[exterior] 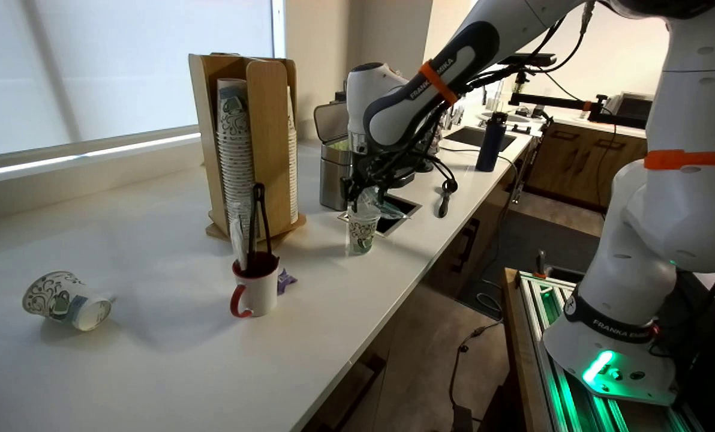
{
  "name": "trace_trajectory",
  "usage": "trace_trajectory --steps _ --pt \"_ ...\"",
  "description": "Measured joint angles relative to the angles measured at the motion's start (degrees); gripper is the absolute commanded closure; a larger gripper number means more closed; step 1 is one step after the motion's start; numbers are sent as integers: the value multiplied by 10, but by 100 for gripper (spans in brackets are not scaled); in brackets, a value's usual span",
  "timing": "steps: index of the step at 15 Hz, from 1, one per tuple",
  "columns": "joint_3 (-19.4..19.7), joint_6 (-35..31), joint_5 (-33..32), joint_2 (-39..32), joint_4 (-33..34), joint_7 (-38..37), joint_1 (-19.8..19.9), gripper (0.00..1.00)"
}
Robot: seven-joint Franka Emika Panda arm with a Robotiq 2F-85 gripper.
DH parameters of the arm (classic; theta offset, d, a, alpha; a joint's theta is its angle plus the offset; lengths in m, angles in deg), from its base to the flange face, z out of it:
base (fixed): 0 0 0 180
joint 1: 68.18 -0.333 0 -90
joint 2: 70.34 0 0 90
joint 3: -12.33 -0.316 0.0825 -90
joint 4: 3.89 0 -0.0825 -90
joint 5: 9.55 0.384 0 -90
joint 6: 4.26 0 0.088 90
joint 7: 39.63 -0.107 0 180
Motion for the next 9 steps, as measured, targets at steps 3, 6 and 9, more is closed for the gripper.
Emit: trace_trajectory --steps 3,6,9 --pt "-3 0 3 -1 0 8 0 73" --pt "-7 0 4 -3 0 11 0 95" --pt "-9 0 4 -6 0 11 0 100"
